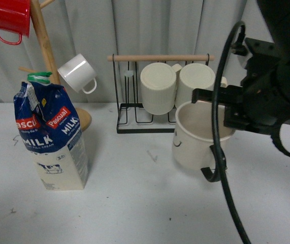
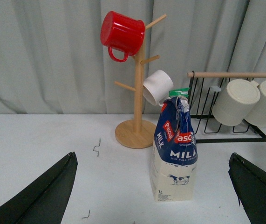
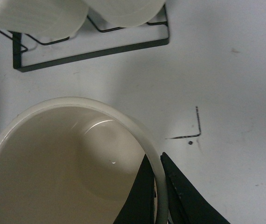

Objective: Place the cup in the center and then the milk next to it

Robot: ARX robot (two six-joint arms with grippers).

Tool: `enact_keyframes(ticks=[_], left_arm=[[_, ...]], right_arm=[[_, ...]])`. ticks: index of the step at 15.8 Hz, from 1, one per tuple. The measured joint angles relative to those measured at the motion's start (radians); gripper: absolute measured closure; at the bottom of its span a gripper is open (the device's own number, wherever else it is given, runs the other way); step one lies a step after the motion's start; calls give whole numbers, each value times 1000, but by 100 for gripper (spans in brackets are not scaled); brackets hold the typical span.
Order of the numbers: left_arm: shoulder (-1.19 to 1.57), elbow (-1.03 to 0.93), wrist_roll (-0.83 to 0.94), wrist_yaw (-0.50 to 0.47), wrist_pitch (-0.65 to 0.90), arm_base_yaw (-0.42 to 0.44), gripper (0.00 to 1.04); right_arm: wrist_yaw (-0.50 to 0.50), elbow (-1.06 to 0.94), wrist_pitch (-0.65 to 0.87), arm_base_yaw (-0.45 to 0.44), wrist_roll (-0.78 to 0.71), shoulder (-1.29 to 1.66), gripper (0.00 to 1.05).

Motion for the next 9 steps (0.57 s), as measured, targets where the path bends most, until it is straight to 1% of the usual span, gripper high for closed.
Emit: enact_keyframes(ticks=[4,7,9], left_arm=[[0,0,0,0,0,0,7],[0,0,0,0,0,0,7],[0,0,0,0,0,0,7]], right_arm=[[65,84,-46,93,23,98,101],[105,112,-65,109,27,140,101],[112,126,-84,114,35,151,101]])
